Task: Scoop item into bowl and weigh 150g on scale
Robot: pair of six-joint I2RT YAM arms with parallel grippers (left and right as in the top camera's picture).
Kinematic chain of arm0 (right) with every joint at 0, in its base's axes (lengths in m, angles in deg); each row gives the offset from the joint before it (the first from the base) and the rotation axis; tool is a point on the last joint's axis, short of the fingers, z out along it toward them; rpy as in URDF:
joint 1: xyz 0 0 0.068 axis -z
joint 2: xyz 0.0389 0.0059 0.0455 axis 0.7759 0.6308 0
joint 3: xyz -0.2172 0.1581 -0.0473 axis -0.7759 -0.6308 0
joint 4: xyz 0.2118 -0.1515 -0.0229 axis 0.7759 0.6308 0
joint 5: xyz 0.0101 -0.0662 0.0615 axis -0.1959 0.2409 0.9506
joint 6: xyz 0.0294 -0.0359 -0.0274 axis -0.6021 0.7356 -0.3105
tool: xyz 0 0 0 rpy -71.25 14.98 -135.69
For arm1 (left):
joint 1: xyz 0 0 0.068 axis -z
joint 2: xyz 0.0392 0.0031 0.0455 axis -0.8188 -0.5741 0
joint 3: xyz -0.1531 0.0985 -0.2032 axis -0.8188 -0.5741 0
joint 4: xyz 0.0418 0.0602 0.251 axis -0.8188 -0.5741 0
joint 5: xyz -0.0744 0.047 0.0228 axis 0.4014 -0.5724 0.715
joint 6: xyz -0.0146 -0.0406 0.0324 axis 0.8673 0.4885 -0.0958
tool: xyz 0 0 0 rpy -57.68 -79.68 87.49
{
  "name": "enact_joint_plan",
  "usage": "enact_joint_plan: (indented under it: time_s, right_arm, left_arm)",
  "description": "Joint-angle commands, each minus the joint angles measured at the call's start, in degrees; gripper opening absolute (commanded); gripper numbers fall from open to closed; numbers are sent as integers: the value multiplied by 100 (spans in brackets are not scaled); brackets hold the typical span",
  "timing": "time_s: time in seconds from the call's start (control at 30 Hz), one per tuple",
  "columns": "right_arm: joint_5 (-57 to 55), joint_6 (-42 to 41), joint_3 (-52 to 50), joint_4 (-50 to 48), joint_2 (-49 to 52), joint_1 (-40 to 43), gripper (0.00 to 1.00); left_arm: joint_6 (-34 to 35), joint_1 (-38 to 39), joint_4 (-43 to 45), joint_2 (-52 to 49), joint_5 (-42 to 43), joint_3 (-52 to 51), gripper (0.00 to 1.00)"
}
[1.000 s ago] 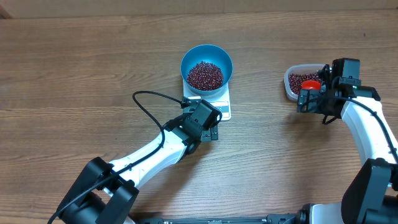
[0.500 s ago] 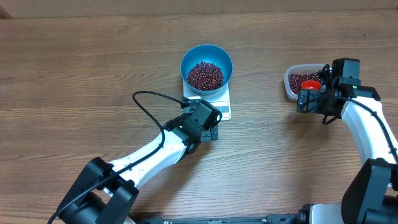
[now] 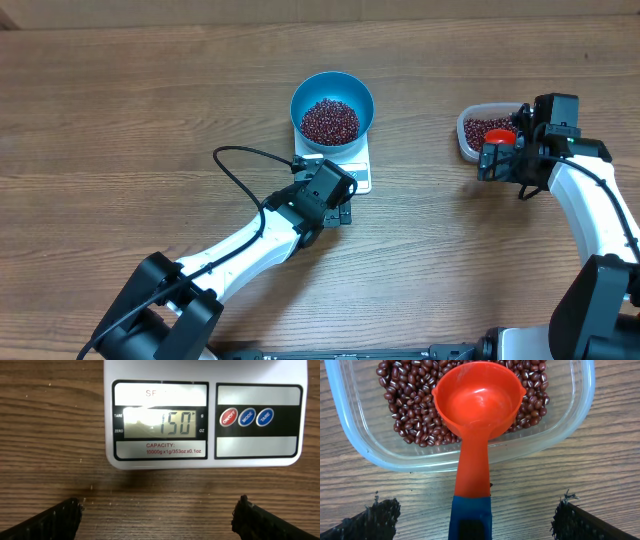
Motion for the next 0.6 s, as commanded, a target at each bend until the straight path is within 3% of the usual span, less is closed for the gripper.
enact_joint_plan:
  time_s: [0.0, 0.37, 0.57]
  right_arm:
    - [-52, 26, -33, -28, 17, -22, 100]
    - [-52, 26, -33, -28, 17, -22, 100]
    - [-52, 26, -33, -28, 17, -22, 100]
  left_arm:
    - [-131, -9, 111, -28, 98, 33, 100]
    - [-1563, -20, 321, 1338, 348, -238, 100]
    - [-1755, -472, 1132, 2695, 577, -1296, 100]
